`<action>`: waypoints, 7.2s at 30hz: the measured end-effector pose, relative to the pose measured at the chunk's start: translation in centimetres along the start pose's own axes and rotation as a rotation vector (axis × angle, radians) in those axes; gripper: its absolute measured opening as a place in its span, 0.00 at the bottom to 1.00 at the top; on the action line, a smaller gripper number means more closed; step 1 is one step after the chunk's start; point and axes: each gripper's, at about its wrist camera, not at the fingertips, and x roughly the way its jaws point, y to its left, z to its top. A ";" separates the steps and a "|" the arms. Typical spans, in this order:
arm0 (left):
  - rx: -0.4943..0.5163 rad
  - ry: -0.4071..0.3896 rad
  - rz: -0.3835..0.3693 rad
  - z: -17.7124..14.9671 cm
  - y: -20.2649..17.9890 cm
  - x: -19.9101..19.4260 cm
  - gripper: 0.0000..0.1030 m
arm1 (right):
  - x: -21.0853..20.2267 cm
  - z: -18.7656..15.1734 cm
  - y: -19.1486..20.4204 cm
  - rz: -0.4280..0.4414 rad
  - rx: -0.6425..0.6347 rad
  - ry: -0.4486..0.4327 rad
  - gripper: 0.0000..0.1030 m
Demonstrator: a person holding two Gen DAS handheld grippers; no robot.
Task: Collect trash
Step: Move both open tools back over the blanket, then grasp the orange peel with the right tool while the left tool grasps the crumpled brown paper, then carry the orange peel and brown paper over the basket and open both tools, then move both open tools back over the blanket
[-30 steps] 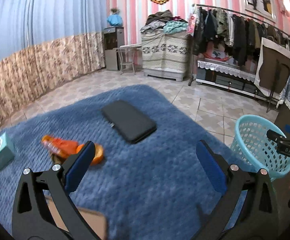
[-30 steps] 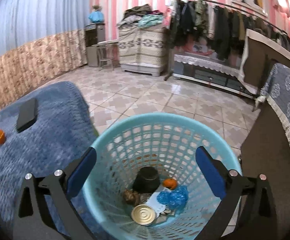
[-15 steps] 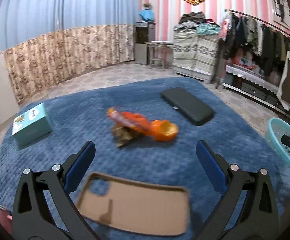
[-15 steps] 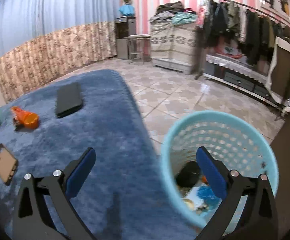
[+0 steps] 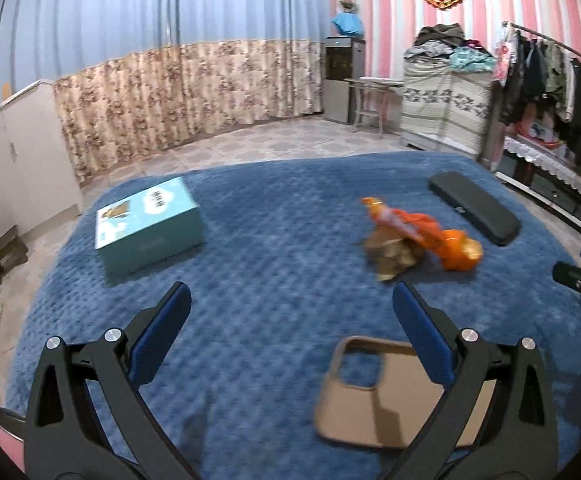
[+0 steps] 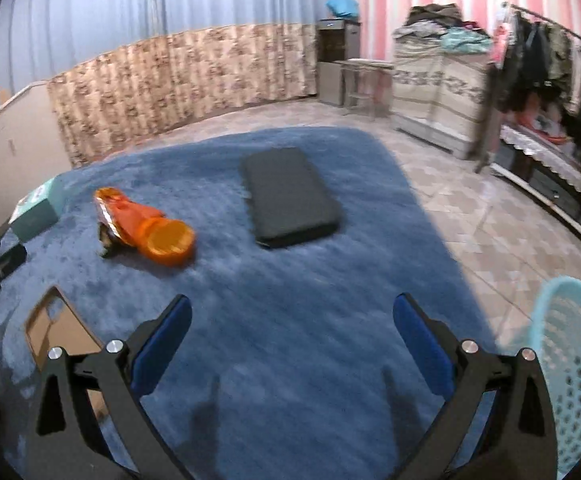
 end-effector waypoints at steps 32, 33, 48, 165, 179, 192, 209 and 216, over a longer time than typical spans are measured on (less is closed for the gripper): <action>-0.048 0.048 -0.069 1.1 0.3 3.3 0.95 | 6.1 2.9 5.1 0.236 -0.137 0.078 0.29; -0.053 0.062 -0.088 1.3 -0.3 3.8 0.95 | 5.8 2.9 4.5 0.228 -0.123 0.074 0.29; 0.033 0.251 -0.206 2.5 -7.4 10.3 0.40 | -2.8 -1.4 -7.7 0.028 0.061 0.022 0.29; 0.307 -0.065 -0.476 1.0 -35.9 -3.5 0.95 | -11.1 -8.8 -28.9 -0.458 0.488 -0.110 0.91; 0.244 -0.075 -0.404 1.5 -27.9 -3.6 0.95 | -10.6 -7.8 -27.4 -0.478 0.410 -0.099 0.93; 0.175 -0.065 -0.309 1.1 -17.8 -3.3 0.95 | -9.5 -7.8 -25.4 -0.478 0.342 -0.064 0.96; 0.012 -0.026 -0.125 0.2 -4.5 -1.6 0.95 | -6.0 -5.4 -13.6 -0.226 0.184 -0.001 0.96; -0.032 -0.013 -0.061 -0.2 -1.3 -0.4 0.95 | -3.7 -3.0 -6.8 -0.140 0.099 -0.004 0.96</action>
